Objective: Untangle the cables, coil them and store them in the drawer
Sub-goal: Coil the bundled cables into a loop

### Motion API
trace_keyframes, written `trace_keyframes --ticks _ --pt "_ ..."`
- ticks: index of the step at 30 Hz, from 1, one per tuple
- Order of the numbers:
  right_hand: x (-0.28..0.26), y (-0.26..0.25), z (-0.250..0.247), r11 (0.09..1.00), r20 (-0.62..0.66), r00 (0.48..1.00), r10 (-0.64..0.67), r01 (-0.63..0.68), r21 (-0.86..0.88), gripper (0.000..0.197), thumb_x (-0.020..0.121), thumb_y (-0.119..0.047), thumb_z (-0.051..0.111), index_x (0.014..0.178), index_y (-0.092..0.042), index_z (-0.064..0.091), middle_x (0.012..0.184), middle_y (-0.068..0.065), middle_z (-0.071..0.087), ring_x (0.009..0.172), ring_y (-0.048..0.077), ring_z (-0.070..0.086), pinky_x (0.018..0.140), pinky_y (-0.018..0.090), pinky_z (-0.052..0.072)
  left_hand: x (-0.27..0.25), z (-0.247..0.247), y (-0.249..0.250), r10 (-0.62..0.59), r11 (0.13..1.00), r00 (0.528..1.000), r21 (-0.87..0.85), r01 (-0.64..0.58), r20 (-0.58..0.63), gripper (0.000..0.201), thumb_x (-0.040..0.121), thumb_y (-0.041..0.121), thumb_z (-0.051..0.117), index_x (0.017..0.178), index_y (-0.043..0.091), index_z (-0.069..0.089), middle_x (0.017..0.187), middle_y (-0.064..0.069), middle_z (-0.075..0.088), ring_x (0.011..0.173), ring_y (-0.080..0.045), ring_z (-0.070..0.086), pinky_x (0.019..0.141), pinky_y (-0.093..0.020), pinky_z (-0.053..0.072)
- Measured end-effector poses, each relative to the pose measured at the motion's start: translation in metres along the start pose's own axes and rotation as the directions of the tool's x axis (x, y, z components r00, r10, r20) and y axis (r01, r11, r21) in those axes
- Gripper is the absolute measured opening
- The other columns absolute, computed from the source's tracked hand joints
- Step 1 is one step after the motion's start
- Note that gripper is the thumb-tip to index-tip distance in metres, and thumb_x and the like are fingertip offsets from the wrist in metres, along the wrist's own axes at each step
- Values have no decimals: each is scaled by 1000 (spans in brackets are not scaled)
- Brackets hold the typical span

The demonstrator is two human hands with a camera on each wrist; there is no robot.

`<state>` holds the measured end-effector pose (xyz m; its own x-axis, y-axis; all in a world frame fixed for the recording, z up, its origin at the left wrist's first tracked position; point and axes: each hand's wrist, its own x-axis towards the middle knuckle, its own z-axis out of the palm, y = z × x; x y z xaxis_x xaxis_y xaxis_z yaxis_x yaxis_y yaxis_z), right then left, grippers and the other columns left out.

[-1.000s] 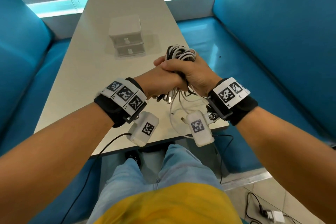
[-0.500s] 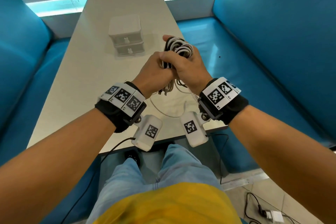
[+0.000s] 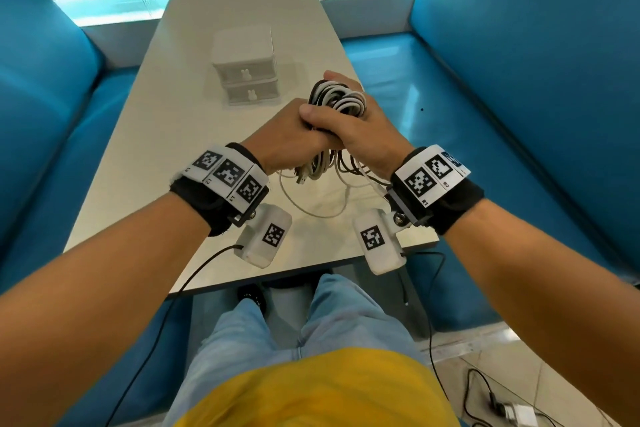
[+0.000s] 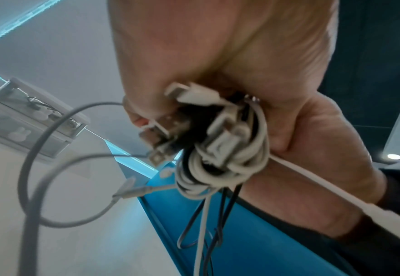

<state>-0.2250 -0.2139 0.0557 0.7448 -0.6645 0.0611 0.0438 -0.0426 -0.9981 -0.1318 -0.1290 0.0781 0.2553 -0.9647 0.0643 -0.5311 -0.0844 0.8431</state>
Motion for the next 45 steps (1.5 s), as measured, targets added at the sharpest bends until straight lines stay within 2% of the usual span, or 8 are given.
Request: trace_keyframes --ticks 5,8,11,19,25,33,41,45 --pt "-3 5 0 999 41 999 31 -29 -36 67 66 -47 78 124 -28 51 142 1 45 123 12 53 105 37 45 0 14 -8 51 998 997 -36 -53 -62 10 73 11 58 80 8 64 71 -8 65 64 -12 60 59 -28 52" --pt "-7 1 -2 995 67 996 -61 66 -78 40 81 -29 74 109 -5 58 109 8 58 98 15 59 94 40 51 1 16 -10 29 999 997 -43 -32 -69 19 72 13 54 82 1 64 72 -15 65 65 -24 62 62 -37 54" --pt "-8 -11 -4 986 151 982 -116 132 -102 16 84 -24 72 89 -14 61 85 3 63 85 14 61 84 37 52 4 10 -10 20 999 997 -43 -23 -73 24 76 11 56 88 -9 63 80 -25 65 73 -35 62 70 -48 54" --pt "-1 -33 -8 977 15 978 -209 209 -33 64 72 -39 75 127 -29 43 120 0 60 112 10 60 87 23 51 10 -7 -3 -29 982 999 -184 36 43 15 73 17 62 88 17 65 87 -8 68 85 -24 65 81 -41 51" --pt "-2 -53 5 930 173 922 -345 361 -69 10 83 -11 72 88 -8 65 68 -8 67 68 11 64 68 24 52 3 0 0 -90 905 965 -384 182 246 17 80 -5 55 95 -9 57 73 -15 67 79 -25 69 63 -34 56" --pt "0 -53 11 952 171 948 -267 287 -104 6 90 -17 64 85 -14 66 76 -2 67 78 11 63 81 32 56 -3 -3 4 -88 881 972 -438 178 218 6 76 -5 58 81 -1 57 63 -8 61 60 -18 63 59 -30 56" --pt "-6 -58 20 902 138 908 -395 412 -129 17 89 -15 66 105 -10 61 61 15 61 62 33 64 64 37 58 -5 -5 7 -83 846 962 -492 205 259 8 69 -2 55 62 2 59 53 -9 57 60 -24 62 52 -28 52" --pt "-3 -54 22 890 37 899 -437 438 -128 17 86 -19 70 96 -10 59 51 7 54 45 21 54 53 52 54 -2 -3 6 -91 853 952 -470 225 291 18 67 -1 56 52 7 61 49 -7 53 57 -22 60 51 -25 51"
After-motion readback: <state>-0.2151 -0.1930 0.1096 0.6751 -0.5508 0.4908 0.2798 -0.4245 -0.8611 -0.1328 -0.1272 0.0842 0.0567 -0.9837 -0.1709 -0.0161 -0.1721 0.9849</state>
